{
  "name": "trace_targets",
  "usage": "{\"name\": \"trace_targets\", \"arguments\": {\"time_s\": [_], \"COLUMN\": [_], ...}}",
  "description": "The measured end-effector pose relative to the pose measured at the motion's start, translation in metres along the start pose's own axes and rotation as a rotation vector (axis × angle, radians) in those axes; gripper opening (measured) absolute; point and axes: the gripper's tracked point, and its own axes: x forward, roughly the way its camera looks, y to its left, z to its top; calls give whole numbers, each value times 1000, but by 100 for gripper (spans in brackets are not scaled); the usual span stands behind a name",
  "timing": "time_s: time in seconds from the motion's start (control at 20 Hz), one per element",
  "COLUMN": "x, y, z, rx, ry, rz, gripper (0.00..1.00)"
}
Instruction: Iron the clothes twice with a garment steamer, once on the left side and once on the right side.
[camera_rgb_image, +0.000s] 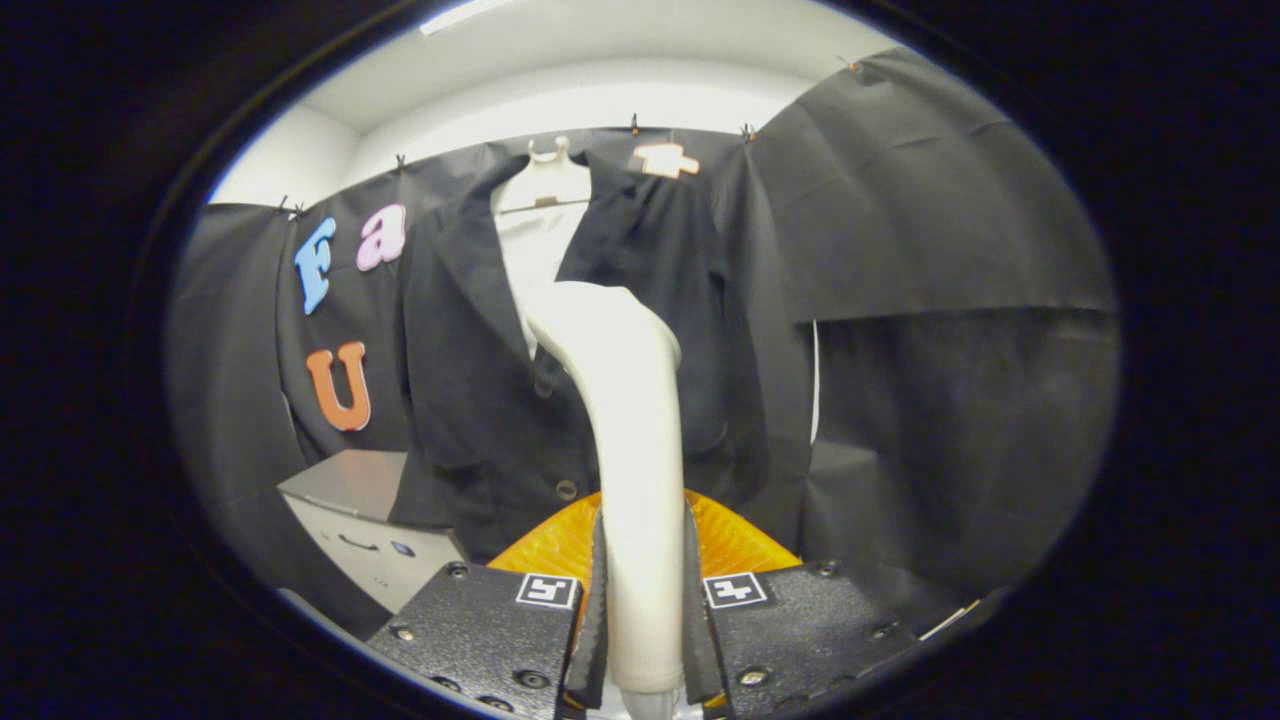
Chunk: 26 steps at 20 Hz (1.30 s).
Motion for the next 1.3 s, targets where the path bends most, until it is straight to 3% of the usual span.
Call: {"name": "trace_targets", "arguments": {"time_s": [0.25, 0.35, 0.55, 0.85, 1.3], "x": [36, 40, 66, 100, 92], "y": [-19, -18, -10, 13, 8], "z": [76, 97, 119, 100, 60], "rx": [-5, 9, -54, -79, -96], "ry": [-152, -164, -233, -198, -138], "rz": [-28, 4, -16, -26, -46], "gripper": [33, 33, 33, 33, 33]}}
